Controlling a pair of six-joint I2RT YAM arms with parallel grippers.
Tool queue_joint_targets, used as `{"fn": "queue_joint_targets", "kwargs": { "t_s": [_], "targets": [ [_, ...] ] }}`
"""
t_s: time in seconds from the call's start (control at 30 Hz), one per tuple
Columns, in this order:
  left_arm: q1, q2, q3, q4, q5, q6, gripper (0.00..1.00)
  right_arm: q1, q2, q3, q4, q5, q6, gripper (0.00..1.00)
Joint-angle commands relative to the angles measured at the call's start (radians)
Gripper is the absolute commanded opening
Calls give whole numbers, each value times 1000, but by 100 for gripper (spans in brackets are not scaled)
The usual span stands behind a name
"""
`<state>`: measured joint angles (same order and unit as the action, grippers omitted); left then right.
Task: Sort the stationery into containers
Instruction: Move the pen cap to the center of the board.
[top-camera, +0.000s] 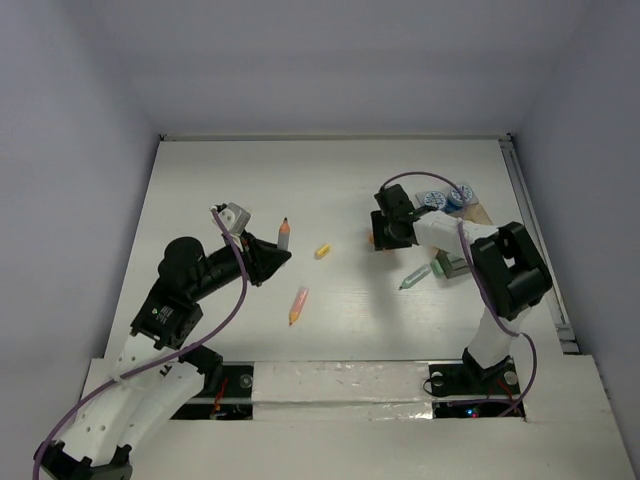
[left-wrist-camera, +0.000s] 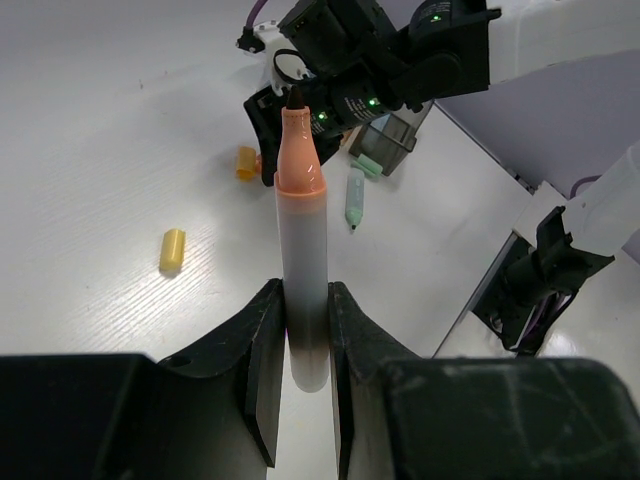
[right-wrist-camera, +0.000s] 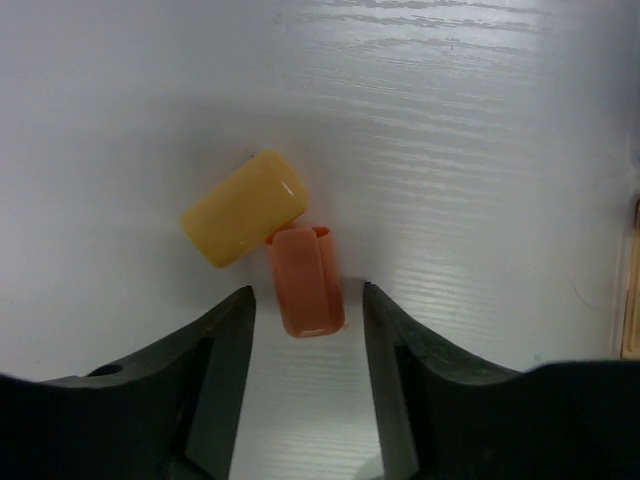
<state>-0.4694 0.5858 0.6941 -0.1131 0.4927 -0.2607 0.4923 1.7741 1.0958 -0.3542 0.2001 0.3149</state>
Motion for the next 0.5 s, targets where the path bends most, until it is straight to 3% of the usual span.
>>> {"fn": "queue_joint_targets", "kwargs": {
  "t_s": [0.0,0.13,0.2,0.27,0.47],
  "targets": [
    [2,-6,-4,32,7,17,0,-14,27,42,-5,-4,-39,50],
    [2,-4,-4,32,3,17,0,-14,-1,4,18,-59,-39,31],
    [2,-1,-4,30,4,17,0,-14,-28,-29,35,-85,-31,28],
    [2,2,-4,35,7,17,0,5,-73,-71,34,-122,-28,25],
    [2,9,4,36,1,18,0,244,-110,-85,-19,-142,-53,26]
  ]
}}
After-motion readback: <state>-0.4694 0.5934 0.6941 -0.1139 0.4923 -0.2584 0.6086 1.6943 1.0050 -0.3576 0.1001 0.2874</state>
